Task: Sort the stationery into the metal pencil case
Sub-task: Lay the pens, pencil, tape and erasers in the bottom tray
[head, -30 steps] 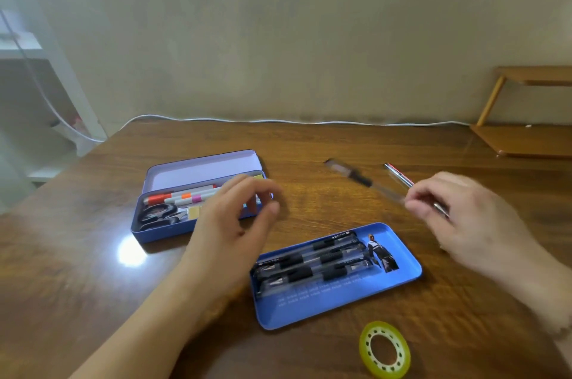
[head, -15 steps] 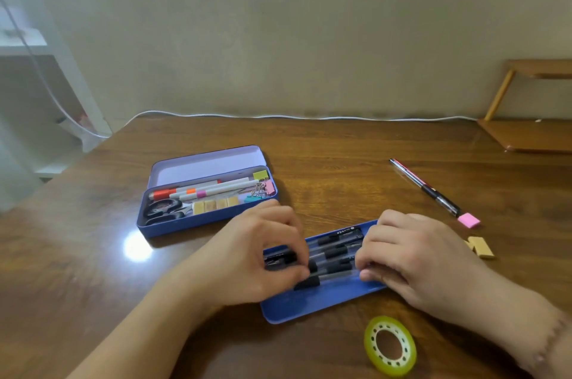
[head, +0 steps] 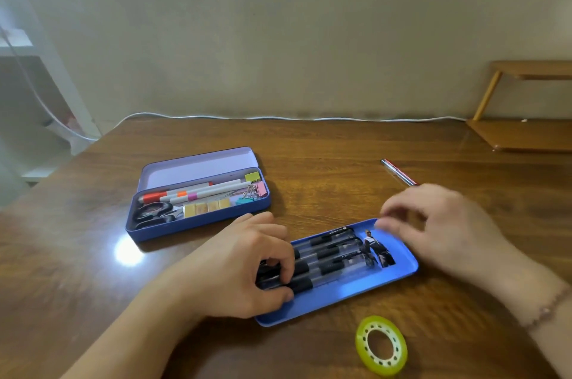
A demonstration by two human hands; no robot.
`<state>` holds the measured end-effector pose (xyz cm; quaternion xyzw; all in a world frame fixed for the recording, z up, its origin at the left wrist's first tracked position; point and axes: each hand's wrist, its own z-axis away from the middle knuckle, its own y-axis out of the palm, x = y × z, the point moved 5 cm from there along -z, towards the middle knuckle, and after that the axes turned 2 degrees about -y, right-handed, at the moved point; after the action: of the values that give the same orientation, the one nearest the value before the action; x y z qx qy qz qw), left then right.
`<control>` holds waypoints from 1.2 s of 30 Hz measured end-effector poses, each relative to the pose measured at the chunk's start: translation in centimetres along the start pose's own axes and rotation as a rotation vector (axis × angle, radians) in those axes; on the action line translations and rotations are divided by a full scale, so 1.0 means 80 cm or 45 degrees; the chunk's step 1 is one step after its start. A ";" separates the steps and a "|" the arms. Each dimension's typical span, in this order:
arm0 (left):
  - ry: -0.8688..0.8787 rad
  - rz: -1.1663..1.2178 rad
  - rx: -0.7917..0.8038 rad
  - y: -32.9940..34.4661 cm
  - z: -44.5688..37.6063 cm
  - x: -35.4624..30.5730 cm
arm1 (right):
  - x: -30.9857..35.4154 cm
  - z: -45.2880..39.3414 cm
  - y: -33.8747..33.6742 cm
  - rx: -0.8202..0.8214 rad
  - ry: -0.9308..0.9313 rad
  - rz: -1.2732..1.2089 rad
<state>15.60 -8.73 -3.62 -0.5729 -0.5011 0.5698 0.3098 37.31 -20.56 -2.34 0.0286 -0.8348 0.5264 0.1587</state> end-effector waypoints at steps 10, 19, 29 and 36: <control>0.005 0.002 0.000 -0.001 0.000 -0.003 | -0.089 -0.006 -0.013 0.128 0.813 0.461; -0.003 0.015 0.033 0.002 0.001 0.000 | -0.039 -0.004 -0.033 -0.214 0.125 -0.373; -0.103 0.265 -0.201 -0.017 0.004 0.013 | 0.017 0.014 0.020 0.430 -0.244 -0.278; 0.033 0.123 -0.039 -0.005 0.000 -0.003 | 0.027 0.016 0.026 0.273 -0.205 -0.122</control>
<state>15.53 -8.87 -3.18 -0.6084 -0.4775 0.5689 0.2796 34.53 -20.52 -4.04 0.1275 -0.7815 0.6004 0.1120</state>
